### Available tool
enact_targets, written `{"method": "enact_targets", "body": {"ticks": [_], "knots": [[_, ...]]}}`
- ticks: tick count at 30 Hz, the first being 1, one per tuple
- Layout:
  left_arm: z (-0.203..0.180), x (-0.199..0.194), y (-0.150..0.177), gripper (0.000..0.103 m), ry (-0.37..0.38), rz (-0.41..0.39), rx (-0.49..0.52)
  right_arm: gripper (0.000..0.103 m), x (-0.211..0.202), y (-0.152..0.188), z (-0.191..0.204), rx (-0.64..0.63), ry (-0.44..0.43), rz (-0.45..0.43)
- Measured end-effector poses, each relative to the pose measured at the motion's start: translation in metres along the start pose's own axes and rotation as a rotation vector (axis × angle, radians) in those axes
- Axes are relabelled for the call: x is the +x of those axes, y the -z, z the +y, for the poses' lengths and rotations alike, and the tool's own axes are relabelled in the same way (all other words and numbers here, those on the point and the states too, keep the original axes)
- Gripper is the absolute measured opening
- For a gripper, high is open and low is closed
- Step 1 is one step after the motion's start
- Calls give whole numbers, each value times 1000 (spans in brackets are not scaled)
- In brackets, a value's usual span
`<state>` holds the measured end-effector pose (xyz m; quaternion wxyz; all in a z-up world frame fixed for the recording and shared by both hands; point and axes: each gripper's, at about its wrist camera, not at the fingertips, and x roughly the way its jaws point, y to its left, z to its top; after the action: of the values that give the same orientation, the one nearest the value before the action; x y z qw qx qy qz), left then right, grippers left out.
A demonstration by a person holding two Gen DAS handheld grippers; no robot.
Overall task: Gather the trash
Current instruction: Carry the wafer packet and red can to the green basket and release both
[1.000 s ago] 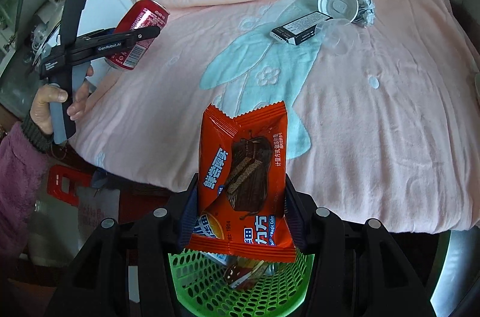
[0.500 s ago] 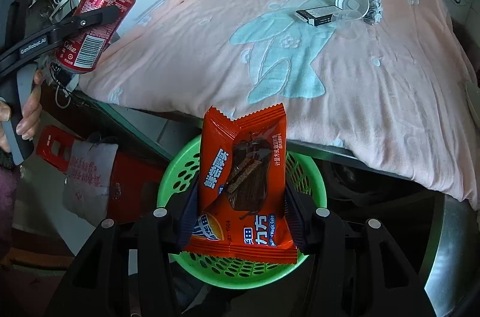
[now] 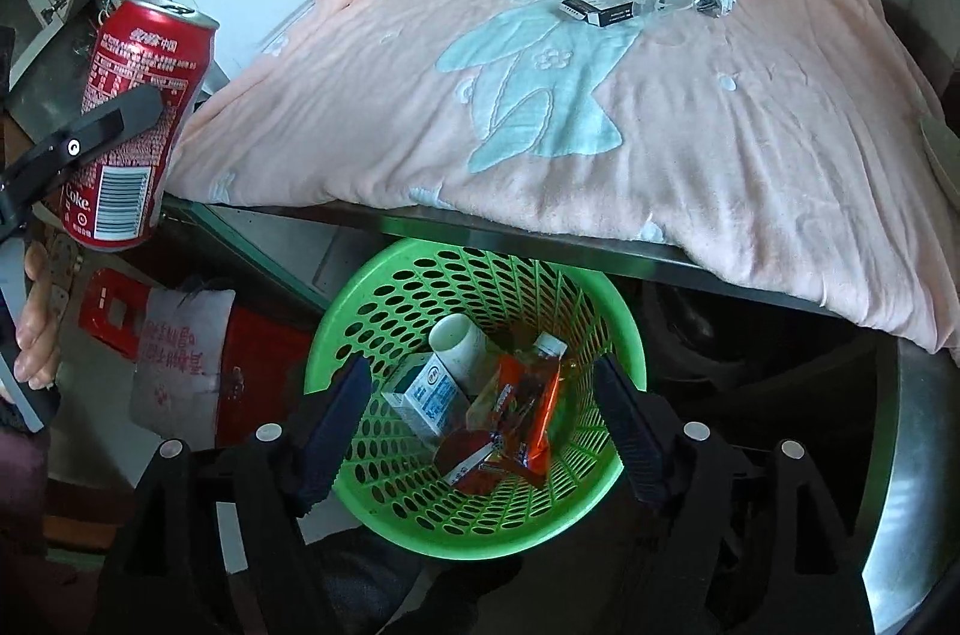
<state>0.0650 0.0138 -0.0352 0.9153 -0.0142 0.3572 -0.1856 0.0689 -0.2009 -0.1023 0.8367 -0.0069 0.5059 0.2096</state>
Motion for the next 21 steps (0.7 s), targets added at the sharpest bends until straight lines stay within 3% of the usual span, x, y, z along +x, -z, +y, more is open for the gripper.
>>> {"method": "enact_targets", "body": {"ticks": [10,21], "knots": [[-31,21,19,68,52,52,23,81,-33,2,-11,20,27,-79],[-54,55,29,69,91,122,66,82,-44,10,-21,54,35,-95]]}}
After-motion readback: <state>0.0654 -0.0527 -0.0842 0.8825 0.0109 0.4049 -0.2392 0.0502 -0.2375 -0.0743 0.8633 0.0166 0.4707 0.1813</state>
